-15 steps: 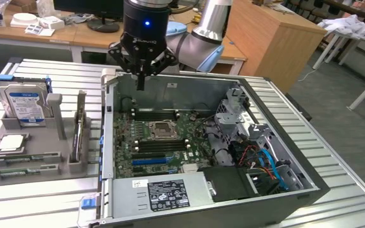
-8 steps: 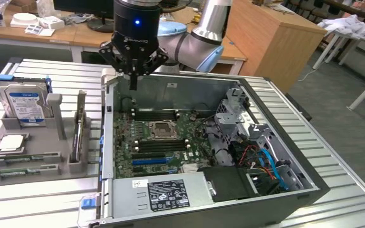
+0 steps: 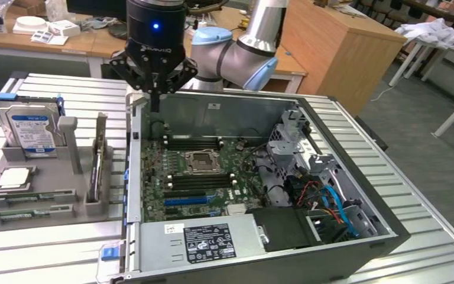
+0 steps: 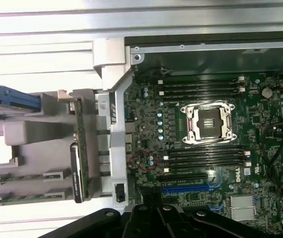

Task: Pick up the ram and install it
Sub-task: 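Reach for the ram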

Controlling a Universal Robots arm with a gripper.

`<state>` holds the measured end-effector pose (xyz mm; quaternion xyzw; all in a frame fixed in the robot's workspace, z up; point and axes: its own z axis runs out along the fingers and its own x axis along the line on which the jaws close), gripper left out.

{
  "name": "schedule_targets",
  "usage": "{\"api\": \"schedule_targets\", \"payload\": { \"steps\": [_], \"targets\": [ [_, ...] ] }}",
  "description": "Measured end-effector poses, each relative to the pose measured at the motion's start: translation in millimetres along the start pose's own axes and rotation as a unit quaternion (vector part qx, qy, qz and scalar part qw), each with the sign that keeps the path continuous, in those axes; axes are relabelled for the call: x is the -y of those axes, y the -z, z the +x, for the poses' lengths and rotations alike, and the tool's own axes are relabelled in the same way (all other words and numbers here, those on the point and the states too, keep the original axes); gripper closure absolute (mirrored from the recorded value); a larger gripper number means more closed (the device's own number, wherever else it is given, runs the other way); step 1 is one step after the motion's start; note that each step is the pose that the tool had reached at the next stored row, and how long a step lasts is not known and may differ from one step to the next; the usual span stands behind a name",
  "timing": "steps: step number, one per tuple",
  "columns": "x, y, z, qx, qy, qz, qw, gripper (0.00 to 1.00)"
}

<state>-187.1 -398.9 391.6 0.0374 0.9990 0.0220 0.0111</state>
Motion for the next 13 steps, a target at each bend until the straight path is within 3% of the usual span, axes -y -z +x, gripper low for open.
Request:
{"api": "schedule_targets", "payload": {
  "steps": [13],
  "targets": [
    [2.3,-0.6,30.6,-0.0020,0.000,0.0002,1.0000,0.89]
  ]
}}
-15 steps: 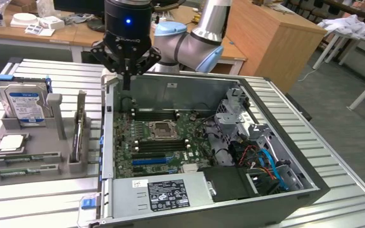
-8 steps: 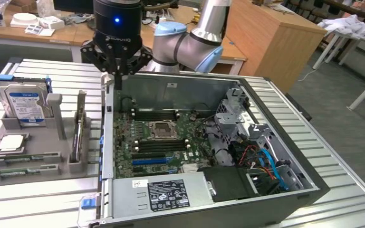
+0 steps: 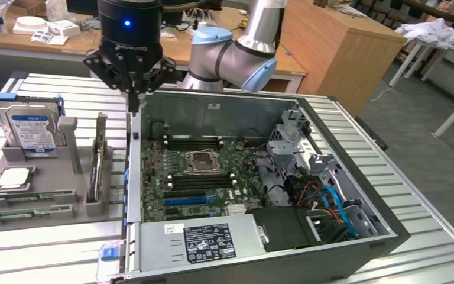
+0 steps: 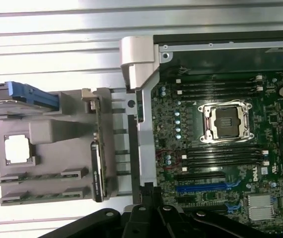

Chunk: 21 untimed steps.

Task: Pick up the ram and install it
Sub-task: 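Reach for the ram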

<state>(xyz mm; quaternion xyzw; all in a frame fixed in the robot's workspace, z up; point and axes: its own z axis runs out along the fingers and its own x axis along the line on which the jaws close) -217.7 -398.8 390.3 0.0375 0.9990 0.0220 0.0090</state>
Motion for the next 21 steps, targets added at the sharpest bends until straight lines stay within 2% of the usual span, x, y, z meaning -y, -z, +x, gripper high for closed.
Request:
{"api": "schedule_targets", "payload": {
  "steps": [10,21],
  "targets": [
    [1.8,-0.7,23.0,-0.0026,0.000,0.0002,1.0000,0.89],
    [3.4,-1.6,44.2,-0.0087,0.000,0.0007,1.0000,0.89]
  ]
}}
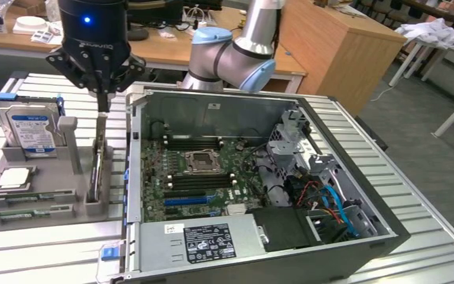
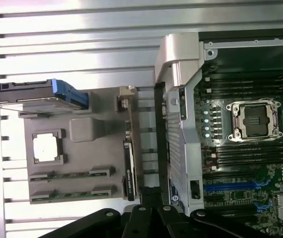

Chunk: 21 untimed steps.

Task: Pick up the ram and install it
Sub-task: 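Reach for the ram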

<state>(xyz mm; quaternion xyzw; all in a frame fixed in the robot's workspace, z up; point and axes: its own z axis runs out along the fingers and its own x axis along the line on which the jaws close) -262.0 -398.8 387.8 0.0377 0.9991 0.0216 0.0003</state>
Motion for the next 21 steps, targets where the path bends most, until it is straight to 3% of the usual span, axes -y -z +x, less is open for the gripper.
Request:
{"api": "schedule_targets", "payload": {
  "steps": [10,21],
  "targets": [
    [1.5,-1.5,19.0,-0.0071,0.000,0.0005,1.0000,0.89],
    [3.1,-3.1,38.2,-0.0171,-0.001,0.0013,0.9999,0.89]
  ]
}}
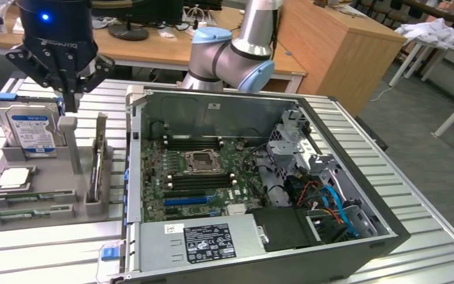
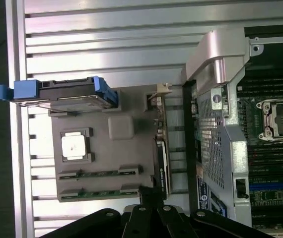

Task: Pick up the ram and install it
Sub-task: 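Reach for the ram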

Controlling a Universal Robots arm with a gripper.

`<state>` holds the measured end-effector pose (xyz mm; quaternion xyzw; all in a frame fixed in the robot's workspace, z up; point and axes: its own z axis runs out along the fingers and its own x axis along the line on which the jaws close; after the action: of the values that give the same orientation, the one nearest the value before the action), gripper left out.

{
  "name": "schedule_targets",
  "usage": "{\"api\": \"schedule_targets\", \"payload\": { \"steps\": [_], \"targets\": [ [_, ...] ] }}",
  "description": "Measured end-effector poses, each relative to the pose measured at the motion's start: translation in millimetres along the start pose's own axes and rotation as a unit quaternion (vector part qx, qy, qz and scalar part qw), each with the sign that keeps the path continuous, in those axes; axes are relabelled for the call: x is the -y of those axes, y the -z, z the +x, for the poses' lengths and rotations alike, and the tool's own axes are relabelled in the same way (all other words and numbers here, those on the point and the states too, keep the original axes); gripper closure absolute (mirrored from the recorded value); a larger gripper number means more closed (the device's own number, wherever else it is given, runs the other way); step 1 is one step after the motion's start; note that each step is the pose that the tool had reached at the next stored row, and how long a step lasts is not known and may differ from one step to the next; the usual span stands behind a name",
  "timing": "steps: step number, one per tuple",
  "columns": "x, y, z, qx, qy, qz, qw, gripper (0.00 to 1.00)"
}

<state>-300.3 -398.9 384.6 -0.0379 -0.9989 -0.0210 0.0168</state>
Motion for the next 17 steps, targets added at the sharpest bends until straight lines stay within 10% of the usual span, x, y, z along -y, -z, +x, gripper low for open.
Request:
{"api": "schedule_targets", "payload": {
  "steps": [17],
  "targets": [
    [2.5,-3.2,32.0,-0.0110,-0.001,0.0008,0.9999,0.89]
  ]
}}
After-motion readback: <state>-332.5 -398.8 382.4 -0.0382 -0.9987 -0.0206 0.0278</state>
